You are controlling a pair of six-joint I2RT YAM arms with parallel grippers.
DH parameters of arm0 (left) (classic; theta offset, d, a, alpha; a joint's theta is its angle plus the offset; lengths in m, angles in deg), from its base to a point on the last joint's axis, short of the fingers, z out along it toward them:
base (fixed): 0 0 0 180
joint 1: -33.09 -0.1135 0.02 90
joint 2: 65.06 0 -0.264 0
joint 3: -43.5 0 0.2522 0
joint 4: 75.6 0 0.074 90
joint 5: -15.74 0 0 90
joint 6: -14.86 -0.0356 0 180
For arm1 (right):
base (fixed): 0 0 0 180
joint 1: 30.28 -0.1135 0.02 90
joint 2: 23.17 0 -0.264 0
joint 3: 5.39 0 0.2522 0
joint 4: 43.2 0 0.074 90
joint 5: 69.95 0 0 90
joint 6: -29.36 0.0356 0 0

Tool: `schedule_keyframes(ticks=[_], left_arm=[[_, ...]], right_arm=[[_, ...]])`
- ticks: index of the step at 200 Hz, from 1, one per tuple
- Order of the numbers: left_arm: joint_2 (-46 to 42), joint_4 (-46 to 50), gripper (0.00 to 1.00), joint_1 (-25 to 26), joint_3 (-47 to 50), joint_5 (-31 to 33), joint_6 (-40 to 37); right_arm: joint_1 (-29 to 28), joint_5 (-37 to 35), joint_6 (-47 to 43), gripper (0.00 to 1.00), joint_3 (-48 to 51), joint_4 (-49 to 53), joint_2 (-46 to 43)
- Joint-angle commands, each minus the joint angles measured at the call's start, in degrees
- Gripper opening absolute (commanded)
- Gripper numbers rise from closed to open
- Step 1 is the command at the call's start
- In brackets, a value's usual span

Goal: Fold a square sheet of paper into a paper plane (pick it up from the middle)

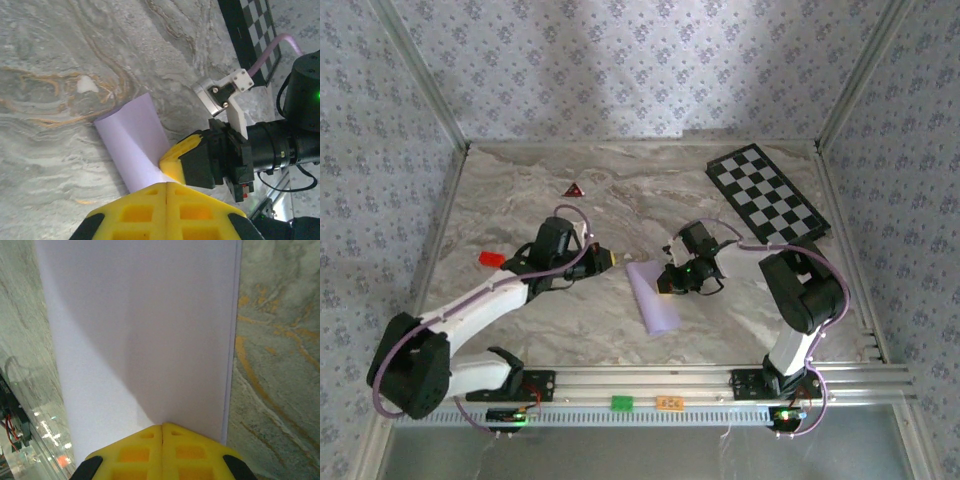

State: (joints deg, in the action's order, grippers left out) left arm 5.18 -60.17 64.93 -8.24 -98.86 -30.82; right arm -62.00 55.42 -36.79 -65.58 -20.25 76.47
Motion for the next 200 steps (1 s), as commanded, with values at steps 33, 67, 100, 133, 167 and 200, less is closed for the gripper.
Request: schedule_keyframes(ticks=[33, 67, 100, 133, 167, 200], left_arm=[[8.3, -8.3, 0.00, -0.4, -3.2, -9.5, 3.0], [9.7, -8.4, 0.00, -0.3, -3.8, -8.9, 3.1], [12.3, -8.9, 0.00, -0.3, -4.6, -11.5, 2.7], [16.5, -10.4, 0.00, 0.6, -5.2, -13.9, 4.0], [19.9, -9.6, 0.00, 4.0, -6.9, -12.6, 4.0], [22.7, -8.4, 0.00, 5.4, -7.6, -11.2, 4.0]], right_arm=[[-0.3, -6.8, -0.9, 0.00, 1.9, 8.9, 3.5], [-0.5, -7.4, 0.0, 0.00, 3.1, 8.3, 2.9], [-0.4, -7.6, 0.1, 0.00, 3.3, 8.4, 2.7], [-0.4, -8.0, 0.8, 0.00, 3.9, 7.9, 2.0], [-0.8, -8.3, 1.7, 0.00, 4.4, 7.2, 1.4], [-0.9, -8.3, 2.1, 0.00, 4.6, 6.9, 1.2]])
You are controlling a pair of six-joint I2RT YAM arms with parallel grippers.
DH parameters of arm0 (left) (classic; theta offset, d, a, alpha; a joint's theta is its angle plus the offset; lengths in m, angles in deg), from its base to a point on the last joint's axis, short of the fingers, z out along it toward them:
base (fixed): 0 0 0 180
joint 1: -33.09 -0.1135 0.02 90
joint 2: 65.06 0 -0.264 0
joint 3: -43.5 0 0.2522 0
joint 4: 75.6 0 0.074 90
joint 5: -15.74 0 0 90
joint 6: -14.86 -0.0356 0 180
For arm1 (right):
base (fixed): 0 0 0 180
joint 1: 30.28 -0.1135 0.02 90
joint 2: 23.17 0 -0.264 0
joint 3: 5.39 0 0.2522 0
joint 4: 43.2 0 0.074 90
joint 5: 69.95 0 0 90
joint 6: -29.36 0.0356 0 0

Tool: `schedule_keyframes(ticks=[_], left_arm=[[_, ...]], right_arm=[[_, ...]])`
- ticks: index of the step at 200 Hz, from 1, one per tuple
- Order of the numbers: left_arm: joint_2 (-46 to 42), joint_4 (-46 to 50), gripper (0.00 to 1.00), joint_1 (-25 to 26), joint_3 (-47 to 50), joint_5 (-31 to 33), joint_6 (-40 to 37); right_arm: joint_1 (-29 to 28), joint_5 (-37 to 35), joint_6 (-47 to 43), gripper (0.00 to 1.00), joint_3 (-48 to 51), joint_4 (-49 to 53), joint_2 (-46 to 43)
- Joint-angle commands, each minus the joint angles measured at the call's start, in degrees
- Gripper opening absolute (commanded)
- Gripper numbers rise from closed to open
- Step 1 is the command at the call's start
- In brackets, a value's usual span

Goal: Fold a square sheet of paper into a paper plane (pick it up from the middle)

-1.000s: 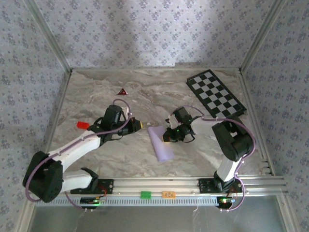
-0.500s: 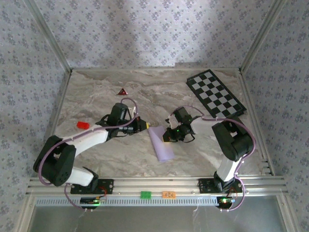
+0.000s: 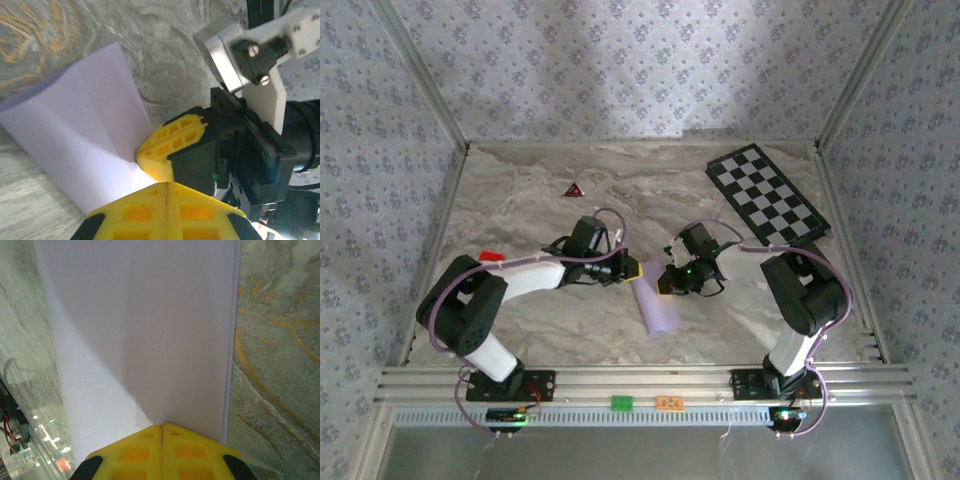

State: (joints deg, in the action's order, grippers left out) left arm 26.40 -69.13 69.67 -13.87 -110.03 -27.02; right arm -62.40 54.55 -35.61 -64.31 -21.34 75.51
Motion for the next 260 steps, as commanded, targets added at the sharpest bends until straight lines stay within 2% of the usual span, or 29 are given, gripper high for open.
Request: schedule_keyframes(ticks=[1, 93, 190, 238, 260], left_arm=[[1.5, 0.6, 0.00, 0.6, -2.0, 0.0, 0.2], [4.6, 2.1, 0.00, 1.4, -4.7, -1.7, -1.1], [7.3, 5.9, 0.00, 1.4, -3.6, 0.2, -3.5], [8.4, 13.8, 0.00, 1.1, -2.2, 5.1, -10.4], [9.1, 14.0, 0.00, 0.7, 0.0, 7.6, -11.8]], right_arm=[[-0.6, -7.4, 0.9, 0.00, 3.3, 8.0, 2.2], [-1.3, -7.8, 2.3, 0.00, 3.7, 6.4, 2.2], [-1.6, -8.4, 2.9, 0.00, 4.0, 6.1, 2.2], [-2.0, -8.9, 3.1, 0.00, 4.3, 6.0, 2.3], [-2.3, -9.1, 3.3, 0.00, 4.6, 5.7, 2.3]])
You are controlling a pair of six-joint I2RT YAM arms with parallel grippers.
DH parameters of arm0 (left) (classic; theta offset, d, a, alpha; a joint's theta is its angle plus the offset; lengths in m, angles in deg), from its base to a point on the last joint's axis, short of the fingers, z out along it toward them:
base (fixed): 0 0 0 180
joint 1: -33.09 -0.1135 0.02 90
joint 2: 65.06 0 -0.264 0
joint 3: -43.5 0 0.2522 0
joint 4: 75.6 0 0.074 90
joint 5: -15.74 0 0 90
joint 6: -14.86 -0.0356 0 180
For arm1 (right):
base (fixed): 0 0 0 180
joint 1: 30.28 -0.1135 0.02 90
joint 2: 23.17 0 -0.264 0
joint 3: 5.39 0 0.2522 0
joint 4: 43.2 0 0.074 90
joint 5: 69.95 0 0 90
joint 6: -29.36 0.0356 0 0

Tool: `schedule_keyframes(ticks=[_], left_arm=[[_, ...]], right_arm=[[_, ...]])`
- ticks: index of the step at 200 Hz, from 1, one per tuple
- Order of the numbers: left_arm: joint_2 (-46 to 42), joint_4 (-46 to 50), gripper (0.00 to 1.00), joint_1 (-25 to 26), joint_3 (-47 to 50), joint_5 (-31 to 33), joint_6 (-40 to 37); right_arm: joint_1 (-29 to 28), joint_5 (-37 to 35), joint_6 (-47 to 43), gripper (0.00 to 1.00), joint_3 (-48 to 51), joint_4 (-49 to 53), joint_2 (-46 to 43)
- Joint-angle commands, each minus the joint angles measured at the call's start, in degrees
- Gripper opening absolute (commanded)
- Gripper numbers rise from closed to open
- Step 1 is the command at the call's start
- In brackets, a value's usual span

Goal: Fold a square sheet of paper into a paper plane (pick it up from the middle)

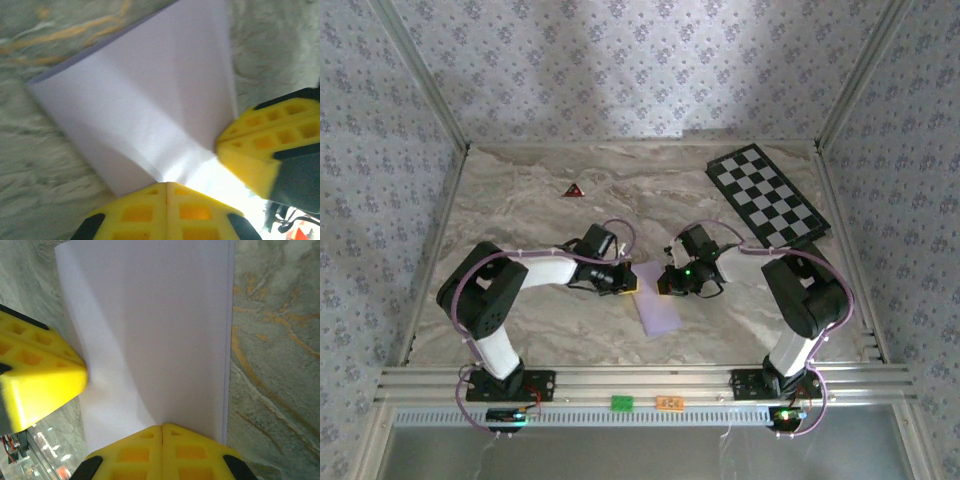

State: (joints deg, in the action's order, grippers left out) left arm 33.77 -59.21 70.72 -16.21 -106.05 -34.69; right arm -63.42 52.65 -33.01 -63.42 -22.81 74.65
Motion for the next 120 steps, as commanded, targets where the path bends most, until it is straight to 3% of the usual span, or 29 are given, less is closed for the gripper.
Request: schedule_keyframes(ticks=[1, 77, 120], left_arm=[[1.8, 4.1, 0.00, -0.4, 2.3, 3.6, -4.2], [-5.8, 4.6, 0.00, -1.6, -1.7, 0.1, -2.5], [-2.5, 0.7, 0.00, -4.0, -2.8, -4.8, -1.6]], right_arm=[[-1.3, -7.3, 0.7, 0.00, 3.7, 7.2, 3.2], [-1.7, -8.2, 1.6, 0.00, 3.8, 6.8, 3.2], [-1.7, -8.2, 1.7, 0.00, 3.8, 6.9, 3.1]])
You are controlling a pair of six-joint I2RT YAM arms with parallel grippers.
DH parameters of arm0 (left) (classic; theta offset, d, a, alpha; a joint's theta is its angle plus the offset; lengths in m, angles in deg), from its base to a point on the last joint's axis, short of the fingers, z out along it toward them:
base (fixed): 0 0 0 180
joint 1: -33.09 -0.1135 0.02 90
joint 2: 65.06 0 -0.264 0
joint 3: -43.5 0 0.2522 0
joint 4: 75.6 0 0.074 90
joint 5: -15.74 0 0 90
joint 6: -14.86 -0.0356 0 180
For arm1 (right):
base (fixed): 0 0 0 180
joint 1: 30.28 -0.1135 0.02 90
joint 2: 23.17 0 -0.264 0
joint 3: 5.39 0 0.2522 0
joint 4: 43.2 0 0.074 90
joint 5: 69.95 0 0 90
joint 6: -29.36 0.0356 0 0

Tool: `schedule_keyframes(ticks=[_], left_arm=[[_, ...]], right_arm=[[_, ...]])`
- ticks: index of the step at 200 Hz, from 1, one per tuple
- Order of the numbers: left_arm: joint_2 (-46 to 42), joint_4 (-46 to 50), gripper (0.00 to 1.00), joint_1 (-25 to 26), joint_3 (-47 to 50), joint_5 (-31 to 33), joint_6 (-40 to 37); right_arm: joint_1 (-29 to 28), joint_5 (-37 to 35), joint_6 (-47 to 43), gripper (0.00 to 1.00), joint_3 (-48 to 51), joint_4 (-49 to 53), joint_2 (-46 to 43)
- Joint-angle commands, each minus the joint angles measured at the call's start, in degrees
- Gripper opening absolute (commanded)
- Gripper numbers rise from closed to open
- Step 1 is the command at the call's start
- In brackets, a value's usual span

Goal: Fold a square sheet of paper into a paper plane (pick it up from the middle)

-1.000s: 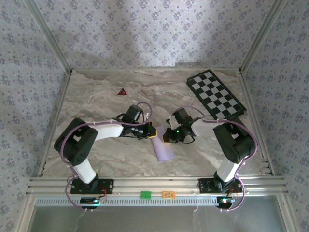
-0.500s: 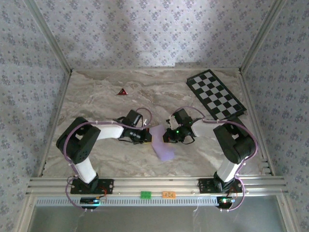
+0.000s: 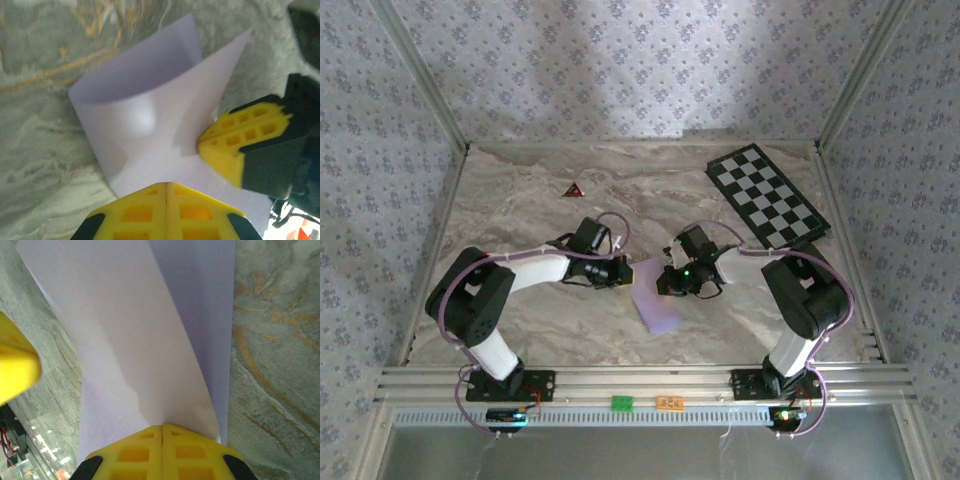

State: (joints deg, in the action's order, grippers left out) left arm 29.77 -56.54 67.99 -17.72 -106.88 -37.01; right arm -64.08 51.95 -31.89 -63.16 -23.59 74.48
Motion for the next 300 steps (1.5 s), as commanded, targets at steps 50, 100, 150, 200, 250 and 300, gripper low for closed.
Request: schedule_keyframes(ticks=[50, 100, 150, 200, 250, 300], left_arm=[[6.9, -3.5, 0.00, -2.4, 0.5, -2.8, -0.1], [4.3, 0.0, 0.00, -4.3, 1.1, 2.0, -0.3], [1.7, -2.4, 0.00, -3.2, -2.8, -5.1, 2.6], [4.7, -1.5, 0.00, -3.3, -3.2, -4.9, 0.7], [7.3, -4.3, 0.00, -4.2, -2.1, -0.3, 2.1], [10.1, -3.8, 0.00, -6.4, -2.4, 2.7, 3.7]], right_arm=[[-1.1, -7.6, 0.7, 0.00, 4.0, 7.7, 3.1], [-1.3, -7.9, 0.9, 0.00, 4.6, 7.2, 2.8], [-1.1, -8.0, 1.1, 0.00, 4.3, 7.0, 3.1], [-1.2, -7.6, 1.5, 0.00, 4.9, 5.7, 3.8], [-1.2, -7.7, 2.2, 0.00, 6.3, 4.7, 3.5], [-1.2, -7.5, 2.4, 0.00, 7.3, 3.7, 3.2]])
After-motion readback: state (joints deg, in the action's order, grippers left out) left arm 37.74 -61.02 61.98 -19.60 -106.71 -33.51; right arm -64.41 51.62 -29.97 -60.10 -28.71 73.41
